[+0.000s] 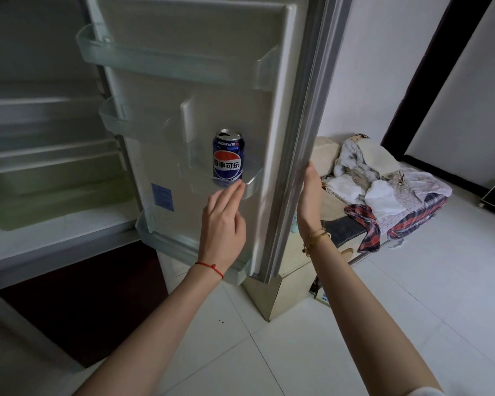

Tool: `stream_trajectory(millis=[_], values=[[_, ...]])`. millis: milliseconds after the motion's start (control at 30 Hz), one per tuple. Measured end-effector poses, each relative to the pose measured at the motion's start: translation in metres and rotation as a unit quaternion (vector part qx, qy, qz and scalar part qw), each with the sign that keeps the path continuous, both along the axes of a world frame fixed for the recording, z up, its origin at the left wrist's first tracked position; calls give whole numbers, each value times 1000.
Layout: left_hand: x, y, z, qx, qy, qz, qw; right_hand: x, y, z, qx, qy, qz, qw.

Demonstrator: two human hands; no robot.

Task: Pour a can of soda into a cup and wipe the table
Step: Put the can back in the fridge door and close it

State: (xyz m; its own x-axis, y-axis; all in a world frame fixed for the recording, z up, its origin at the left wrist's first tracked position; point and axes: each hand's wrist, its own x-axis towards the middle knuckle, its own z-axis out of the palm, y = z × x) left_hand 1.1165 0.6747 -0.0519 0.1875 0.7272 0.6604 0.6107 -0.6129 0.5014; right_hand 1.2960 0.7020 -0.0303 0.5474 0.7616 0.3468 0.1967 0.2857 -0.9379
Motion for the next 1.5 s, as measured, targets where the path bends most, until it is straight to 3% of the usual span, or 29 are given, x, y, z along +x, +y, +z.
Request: stream_trajectory(millis=[533,733,1233,1500], values=[[-117,-77,-8,-61,58,14,996,-110,-114,-10,38,-52,-28,998],[-154,-99,-15,-108,8,42,993,-146,-141,-14,71,-111,-34,991],[-252,-127,-15,-141,-110,115,977,-239,-149,0,167,-234,89,954],[-290,-139,-22,-181,-200,91,959,-303,-142,-6,195,-273,158,929]])
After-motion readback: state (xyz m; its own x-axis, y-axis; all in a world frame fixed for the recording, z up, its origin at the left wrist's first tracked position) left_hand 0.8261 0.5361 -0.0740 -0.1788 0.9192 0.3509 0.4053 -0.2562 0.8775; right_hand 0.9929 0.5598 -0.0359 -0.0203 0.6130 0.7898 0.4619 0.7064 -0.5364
